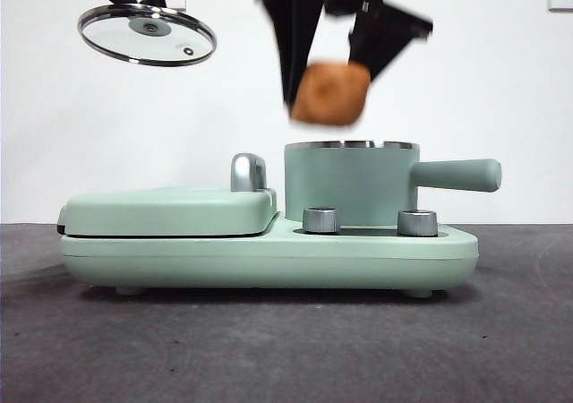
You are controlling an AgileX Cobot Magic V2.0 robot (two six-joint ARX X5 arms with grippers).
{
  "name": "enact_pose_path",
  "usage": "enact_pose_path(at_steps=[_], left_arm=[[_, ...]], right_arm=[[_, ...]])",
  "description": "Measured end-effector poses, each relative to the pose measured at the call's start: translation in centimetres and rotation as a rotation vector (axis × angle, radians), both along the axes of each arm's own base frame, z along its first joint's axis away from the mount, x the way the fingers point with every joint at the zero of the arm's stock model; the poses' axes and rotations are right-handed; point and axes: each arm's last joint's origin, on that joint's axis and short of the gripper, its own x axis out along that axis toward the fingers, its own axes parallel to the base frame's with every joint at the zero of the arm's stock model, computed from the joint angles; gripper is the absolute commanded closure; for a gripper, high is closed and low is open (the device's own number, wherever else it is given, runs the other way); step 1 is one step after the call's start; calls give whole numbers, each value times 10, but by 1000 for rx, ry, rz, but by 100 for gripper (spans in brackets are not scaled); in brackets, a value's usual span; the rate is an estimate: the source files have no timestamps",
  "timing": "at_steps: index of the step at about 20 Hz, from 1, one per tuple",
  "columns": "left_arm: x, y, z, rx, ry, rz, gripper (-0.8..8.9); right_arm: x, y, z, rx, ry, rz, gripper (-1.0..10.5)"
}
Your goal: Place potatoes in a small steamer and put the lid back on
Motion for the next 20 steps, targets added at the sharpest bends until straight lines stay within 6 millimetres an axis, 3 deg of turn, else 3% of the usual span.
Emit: enact_pose_path(at_steps=[3,5,12,20], left_arm=[[0,1,0,-4,1,6,805],[0,1,0,-6,2,7,805],[0,1,0,-13,5,12,805],[0,1,0,-18,7,16,805]], right_arm=[[32,-27,39,68,-129,-69,778],[59,-39,46,71,-160,-115,779],[115,-45,19,12,-101,-142,778],[153,-46,-28,-24,-20,-165,778]])
